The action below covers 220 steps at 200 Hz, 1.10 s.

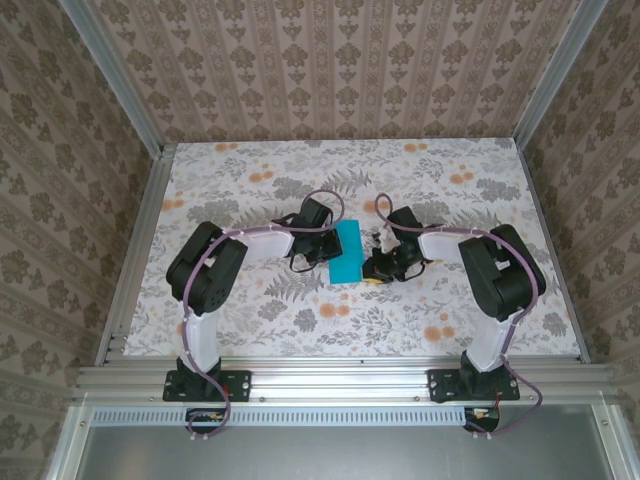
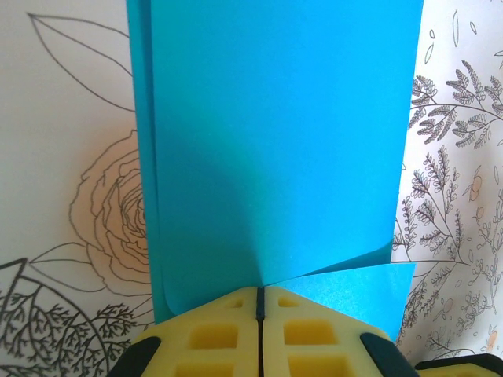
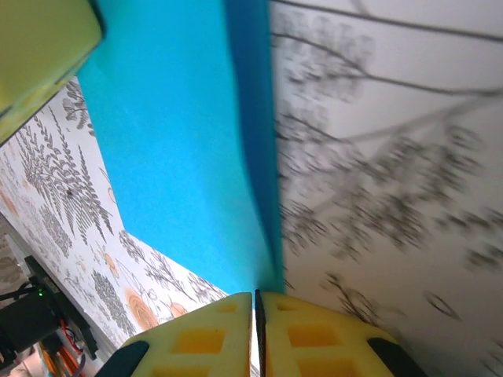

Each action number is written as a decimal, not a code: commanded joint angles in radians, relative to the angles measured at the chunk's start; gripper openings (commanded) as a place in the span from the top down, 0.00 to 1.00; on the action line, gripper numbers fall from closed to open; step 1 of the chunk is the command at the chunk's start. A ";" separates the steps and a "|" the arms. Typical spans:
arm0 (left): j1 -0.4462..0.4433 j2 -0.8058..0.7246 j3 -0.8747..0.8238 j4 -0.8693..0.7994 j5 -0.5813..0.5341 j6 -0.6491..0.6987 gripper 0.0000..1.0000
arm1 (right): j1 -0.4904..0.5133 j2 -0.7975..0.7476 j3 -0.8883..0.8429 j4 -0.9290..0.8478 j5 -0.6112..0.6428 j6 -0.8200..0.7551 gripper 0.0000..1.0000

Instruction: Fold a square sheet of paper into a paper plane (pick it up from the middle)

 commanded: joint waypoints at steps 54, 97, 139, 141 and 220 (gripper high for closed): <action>0.010 0.063 -0.026 -0.102 -0.033 0.015 0.91 | 0.032 -0.037 0.135 -0.029 -0.009 0.026 0.86; 0.007 0.056 -0.024 -0.108 -0.034 0.015 0.91 | 0.053 0.092 0.192 -0.023 0.014 0.038 0.86; 0.008 0.055 -0.023 -0.116 -0.042 0.022 0.91 | 0.030 0.105 0.110 -0.036 0.022 0.015 0.86; 0.008 0.055 -0.023 -0.116 -0.043 0.022 0.91 | 0.029 0.104 0.104 -0.037 0.023 0.014 0.86; 0.008 0.034 -0.005 -0.103 -0.023 0.041 0.91 | 0.009 -0.067 -0.024 -0.073 0.028 0.010 0.87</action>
